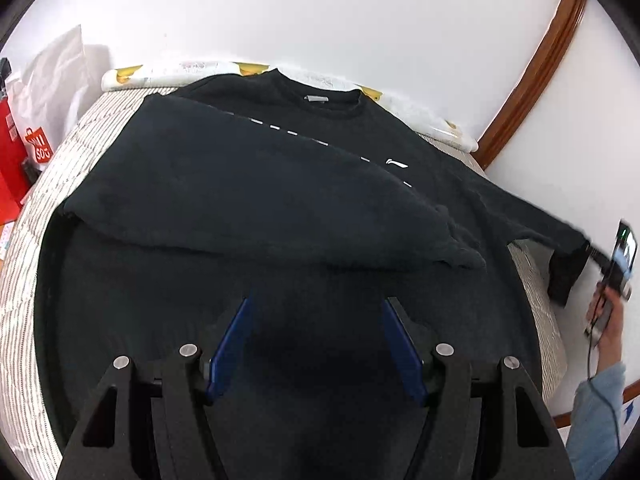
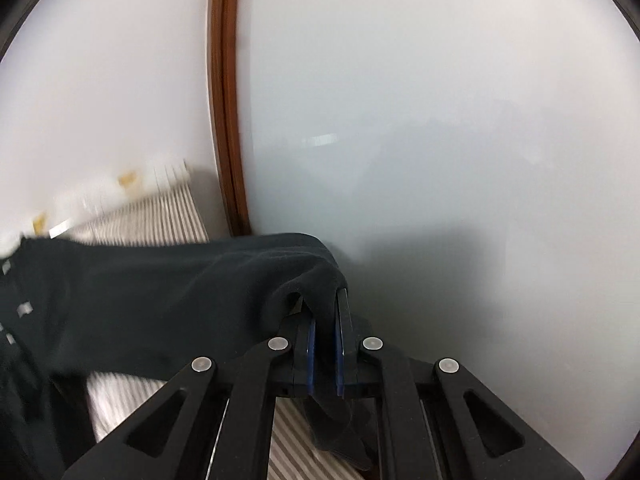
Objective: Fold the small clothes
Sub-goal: 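Lift the plain sleeve with the right tool and fold it across the body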
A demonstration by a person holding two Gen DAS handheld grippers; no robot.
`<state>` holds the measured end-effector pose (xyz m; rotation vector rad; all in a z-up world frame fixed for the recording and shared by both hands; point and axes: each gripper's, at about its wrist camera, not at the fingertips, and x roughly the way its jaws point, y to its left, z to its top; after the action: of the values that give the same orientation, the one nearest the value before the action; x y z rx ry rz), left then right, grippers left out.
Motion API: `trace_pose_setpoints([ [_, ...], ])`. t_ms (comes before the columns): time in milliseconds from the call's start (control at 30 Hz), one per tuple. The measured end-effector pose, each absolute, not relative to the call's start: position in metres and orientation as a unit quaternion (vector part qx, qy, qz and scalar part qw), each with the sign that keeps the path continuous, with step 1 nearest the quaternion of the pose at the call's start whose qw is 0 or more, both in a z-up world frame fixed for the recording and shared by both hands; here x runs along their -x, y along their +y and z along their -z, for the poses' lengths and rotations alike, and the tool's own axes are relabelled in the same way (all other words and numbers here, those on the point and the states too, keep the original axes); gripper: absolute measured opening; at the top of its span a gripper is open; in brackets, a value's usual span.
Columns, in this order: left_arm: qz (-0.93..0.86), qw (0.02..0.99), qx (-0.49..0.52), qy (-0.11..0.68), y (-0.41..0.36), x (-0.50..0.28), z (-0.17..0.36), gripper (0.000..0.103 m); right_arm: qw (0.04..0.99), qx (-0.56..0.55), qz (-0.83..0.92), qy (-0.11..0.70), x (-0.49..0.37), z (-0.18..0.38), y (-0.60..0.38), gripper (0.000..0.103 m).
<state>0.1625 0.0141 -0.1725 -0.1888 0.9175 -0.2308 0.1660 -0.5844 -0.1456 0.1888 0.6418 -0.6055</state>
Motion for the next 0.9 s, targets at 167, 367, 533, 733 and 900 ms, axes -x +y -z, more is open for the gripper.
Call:
trace_pose_setpoints([
  [167, 0.112, 0.887, 0.092, 0.438, 0.021, -0.157, 0.173, 0.064, 0.933, -0.058, 0.238, 0.265, -0.184, 0.087, -0.519, 0.007],
  [367, 0.094, 0.892, 0.106, 0.429, 0.052, -0.150, 0.170, 0.064, 0.973, 0.002, 0.110, 0.203, -0.196, 0.023, -0.375, 0.007],
  [533, 0.068, 0.892, 0.118, 0.431, 0.088, -0.144, 0.172, 0.065, 0.981, 0.024, 0.015, 0.193, -0.198, -0.004, -0.256, 0.007],
  [733, 0.042, 0.892, 0.123, 0.433, 0.127, -0.141, 0.180, 0.066, 0.970, 0.043, -0.037, 0.236, -0.249, 0.033, -0.145, 0.008],
  [900, 0.030, 0.887, 0.139, 0.439, 0.152, -0.145, 0.190, 0.066, 0.953, 0.059, -0.052, 0.292, -0.278, 0.103, -0.091, 0.008],
])
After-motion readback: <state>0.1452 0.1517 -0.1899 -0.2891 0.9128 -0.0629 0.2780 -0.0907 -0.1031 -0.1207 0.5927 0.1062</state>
